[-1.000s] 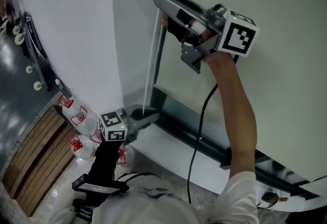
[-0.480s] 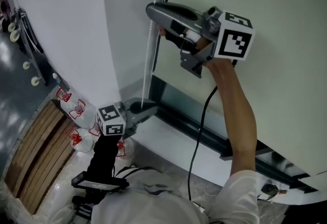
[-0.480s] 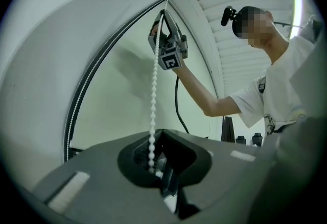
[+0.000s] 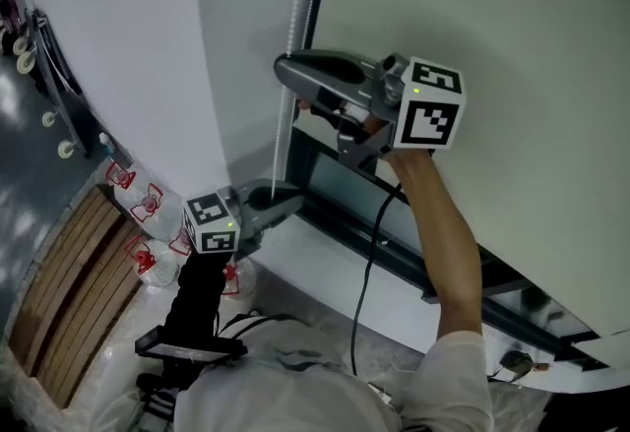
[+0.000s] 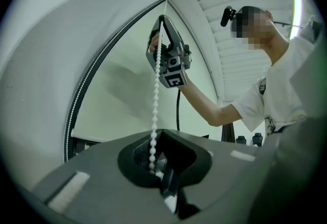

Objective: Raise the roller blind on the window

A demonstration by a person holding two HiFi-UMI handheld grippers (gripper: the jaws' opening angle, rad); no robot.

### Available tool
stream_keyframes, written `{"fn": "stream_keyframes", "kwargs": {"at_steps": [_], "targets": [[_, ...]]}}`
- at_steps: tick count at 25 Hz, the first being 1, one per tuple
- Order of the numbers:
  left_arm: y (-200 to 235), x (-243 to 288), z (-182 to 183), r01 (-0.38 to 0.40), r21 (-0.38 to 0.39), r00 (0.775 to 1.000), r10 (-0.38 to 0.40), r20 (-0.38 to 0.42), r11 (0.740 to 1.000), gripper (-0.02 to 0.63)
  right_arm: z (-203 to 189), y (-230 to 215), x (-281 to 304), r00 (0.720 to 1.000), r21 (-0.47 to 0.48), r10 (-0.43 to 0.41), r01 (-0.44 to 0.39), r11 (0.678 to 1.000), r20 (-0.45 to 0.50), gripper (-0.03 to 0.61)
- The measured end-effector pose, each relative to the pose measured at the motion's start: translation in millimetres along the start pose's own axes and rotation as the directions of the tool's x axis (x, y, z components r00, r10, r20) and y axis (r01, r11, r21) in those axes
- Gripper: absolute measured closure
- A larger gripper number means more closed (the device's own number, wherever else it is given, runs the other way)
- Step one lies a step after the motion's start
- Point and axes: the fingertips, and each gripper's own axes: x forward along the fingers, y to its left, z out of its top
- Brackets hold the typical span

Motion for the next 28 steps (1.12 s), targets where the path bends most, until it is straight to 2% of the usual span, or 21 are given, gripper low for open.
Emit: {"fn": "stream_keyframes", "kwargs": {"at_steps": [9, 15, 18, 24, 26, 28], "targets": [[0.3, -1.5, 0.7, 0.007, 0.017, 1.000, -0.007, -0.010, 1.000, 0.615, -68.7, 0.0, -1.5, 0.998, 0.089, 0.008, -0.002, 0.996, -0.063, 0.572], [0.0, 0.9, 1.0, 0.007, 0.015, 1.000, -0.007, -0.009, 1.000, 0.615, -78.3, 3.6, -7.4, 0.999, 0.110, 0.013, -0.008, 0.994, -0.045, 0.572], [-0.9, 2.2, 2.2, 0.011, 0.020, 1.000, -0.011, -0.009, 1.000, 0.615, -94.1, 4.4, -4.4, 0.996, 0.108, 0.008, 0.002, 0.994, -0.089, 0.572], [-1.2, 4.8, 1.4, 0.008, 0.016, 1.000, -0.007, -0.025, 1.000, 0.615, -168.5, -1.6, -7.3, 0.973, 0.162, -0.011, 0.049, 0.985, -0.229, 0.572], [0.0, 6.3, -4.6, 0.007, 0.019, 0.999, -0.006, -0.054, 1.000, 0.615, -181.2, -3.4, -10.4, 0.970, 0.183, -0.011, 0.057, 0.981, -0.244, 0.572], [-0.7, 6.2, -6.4, 0.013, 0.006, 0.999, -0.013, -0.046, 1.000, 0.615, -182.7, -3.3, -12.4, 0.971, 0.192, -0.010, 0.057, 0.980, -0.240, 0.572]]}}
